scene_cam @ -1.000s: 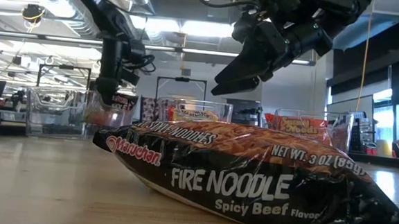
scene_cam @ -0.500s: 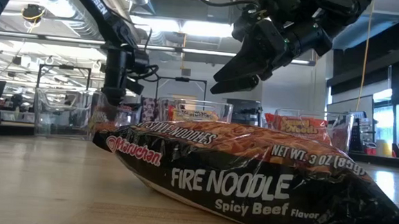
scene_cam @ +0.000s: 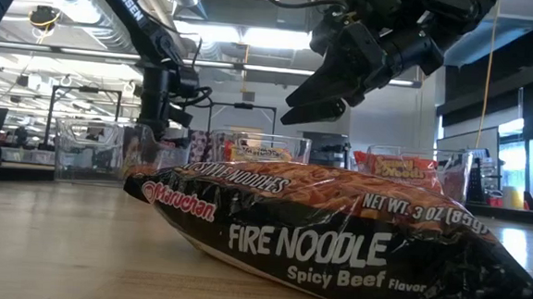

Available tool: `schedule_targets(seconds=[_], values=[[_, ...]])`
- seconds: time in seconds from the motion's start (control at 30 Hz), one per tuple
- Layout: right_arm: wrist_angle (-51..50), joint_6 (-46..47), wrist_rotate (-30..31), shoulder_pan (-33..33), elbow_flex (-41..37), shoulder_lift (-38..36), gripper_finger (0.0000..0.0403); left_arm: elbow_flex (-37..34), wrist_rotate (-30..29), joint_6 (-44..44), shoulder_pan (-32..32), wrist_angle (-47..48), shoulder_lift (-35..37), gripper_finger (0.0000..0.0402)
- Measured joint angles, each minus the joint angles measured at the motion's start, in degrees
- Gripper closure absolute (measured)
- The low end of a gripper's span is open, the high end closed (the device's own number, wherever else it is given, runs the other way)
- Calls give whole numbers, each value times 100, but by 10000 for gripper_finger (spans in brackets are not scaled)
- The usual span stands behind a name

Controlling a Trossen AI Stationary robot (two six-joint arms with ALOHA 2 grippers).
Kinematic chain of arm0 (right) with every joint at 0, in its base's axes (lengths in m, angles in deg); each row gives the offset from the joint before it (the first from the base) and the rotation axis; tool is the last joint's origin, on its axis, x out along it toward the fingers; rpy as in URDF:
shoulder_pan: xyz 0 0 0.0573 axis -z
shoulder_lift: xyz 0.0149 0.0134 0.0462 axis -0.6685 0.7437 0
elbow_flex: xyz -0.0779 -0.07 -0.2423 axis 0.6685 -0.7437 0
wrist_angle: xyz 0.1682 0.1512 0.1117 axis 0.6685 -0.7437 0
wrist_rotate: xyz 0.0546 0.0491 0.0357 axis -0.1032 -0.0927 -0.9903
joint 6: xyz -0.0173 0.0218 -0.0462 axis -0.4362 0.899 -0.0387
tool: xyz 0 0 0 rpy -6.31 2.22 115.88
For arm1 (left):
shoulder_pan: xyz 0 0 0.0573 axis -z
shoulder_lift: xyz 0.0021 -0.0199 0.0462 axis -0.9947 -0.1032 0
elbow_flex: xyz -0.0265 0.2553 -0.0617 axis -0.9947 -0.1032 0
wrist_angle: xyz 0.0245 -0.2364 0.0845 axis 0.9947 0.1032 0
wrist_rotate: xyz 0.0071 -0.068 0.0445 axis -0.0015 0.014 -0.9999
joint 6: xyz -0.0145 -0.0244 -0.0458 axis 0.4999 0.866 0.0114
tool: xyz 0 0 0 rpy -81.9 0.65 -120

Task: Sort Maruchan noodles
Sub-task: Put the top right black noodle pack into the left transparent bin

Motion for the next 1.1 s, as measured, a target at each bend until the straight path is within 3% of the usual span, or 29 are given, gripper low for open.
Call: schedule_targets(seconds=[0.2, 1.1], values=[[7, 0, 0, 0, 0, 0, 95, 0, -28, -8, 4, 122, 56, 248], [94, 153, -105, 0, 0, 0, 95, 0, -368, 260, -160, -514, 398, 248]])
